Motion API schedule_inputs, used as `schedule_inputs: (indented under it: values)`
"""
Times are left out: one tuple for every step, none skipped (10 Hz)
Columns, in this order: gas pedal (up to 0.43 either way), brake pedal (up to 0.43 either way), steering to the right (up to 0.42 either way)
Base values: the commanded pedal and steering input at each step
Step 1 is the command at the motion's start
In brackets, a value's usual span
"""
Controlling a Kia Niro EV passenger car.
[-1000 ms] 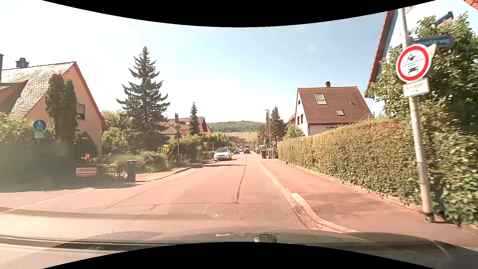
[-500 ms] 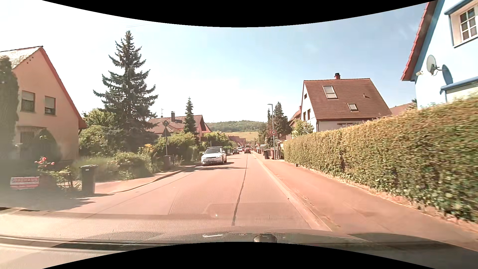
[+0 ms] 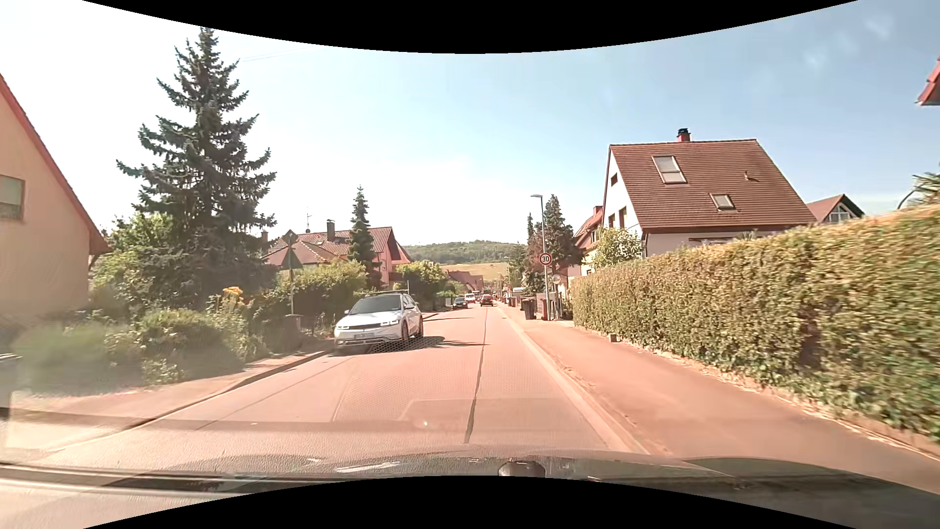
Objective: Follow the waypoints while adhering to traffic rules and regulations
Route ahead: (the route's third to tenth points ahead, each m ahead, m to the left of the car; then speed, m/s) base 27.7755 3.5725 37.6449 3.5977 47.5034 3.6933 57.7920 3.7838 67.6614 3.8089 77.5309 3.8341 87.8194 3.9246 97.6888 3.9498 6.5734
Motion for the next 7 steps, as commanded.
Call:
schedule_inputs:
  values:
    - [0.047, 0.0, 0.005]
    - [0.047, 0.0, 0.003]
    - [0.047, 0.0, 0.0]
    - [0.047, 0.0, -0.001]
    - [0.047, 0.0, 0.0]
    - [0.047, 0.0, 0.0]
    - [0.047, 0.0, 0.0]
